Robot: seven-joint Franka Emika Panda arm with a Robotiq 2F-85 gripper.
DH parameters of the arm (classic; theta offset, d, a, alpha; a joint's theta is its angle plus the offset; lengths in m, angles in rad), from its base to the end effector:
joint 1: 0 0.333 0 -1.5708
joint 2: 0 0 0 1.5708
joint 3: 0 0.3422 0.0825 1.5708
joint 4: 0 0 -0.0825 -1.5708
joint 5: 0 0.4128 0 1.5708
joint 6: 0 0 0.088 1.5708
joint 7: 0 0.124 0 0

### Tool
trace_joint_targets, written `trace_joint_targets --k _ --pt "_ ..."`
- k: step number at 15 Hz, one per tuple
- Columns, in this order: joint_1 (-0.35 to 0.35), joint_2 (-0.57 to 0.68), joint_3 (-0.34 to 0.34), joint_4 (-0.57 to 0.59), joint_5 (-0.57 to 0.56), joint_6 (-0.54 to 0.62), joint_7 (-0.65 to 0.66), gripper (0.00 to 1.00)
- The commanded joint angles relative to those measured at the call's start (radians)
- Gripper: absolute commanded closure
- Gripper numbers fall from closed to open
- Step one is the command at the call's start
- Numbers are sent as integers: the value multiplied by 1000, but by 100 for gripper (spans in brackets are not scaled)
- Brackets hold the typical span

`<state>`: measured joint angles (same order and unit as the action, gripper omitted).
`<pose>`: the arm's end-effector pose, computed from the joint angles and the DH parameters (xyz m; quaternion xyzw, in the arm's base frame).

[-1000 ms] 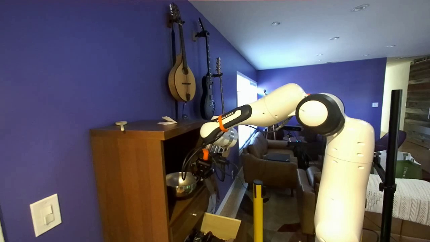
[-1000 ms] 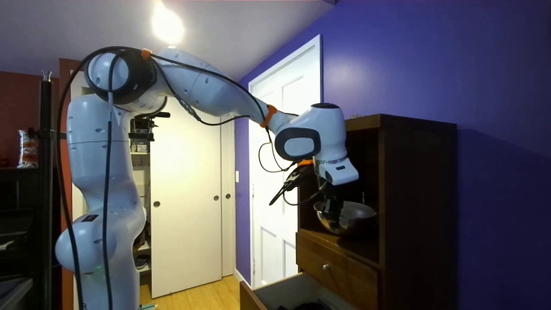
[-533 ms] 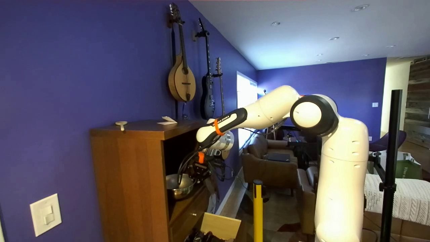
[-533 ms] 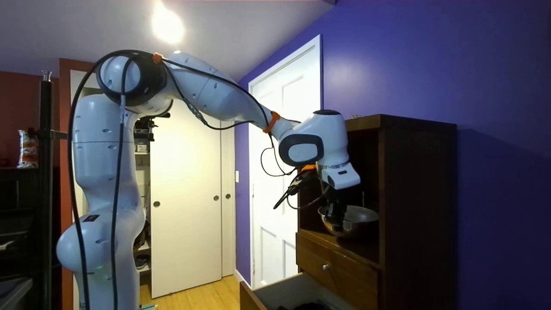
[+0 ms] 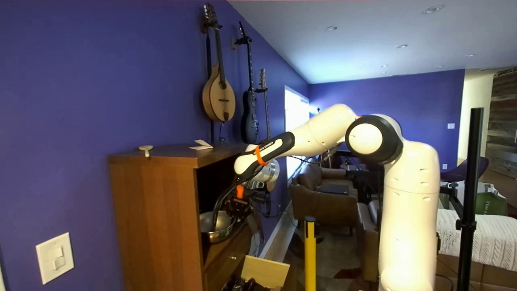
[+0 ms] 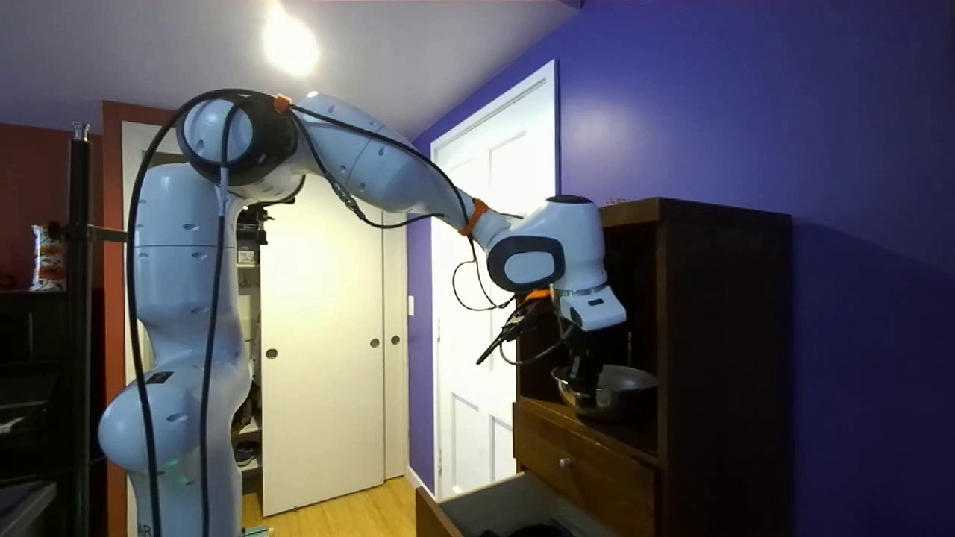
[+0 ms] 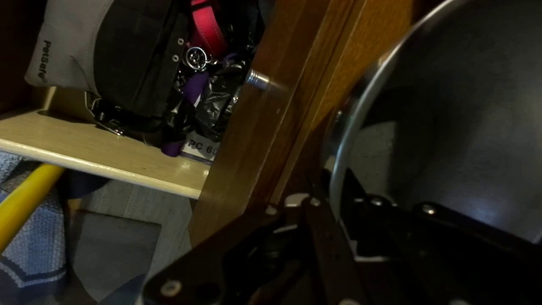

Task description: Pick up the metallic dish pan from the top of the cabinet and place it in the top shelf

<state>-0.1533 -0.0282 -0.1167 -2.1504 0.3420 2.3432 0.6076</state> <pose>0.5629 -0.1465 0.4310 -0.8419 0.5108 -0.0840 0.1521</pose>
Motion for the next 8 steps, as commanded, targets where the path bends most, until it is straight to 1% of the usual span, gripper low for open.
trace_joint_targets --k 1,5,6,8 --pt "10 9 -1 31 -5 4 28 55" --pt "10 -2 -4 40 21 -10 -2 26" --pt "9 -8 -5 38 31 -15 -27 20" --pt "6 -23 -13 30 93 -50 -131 6"
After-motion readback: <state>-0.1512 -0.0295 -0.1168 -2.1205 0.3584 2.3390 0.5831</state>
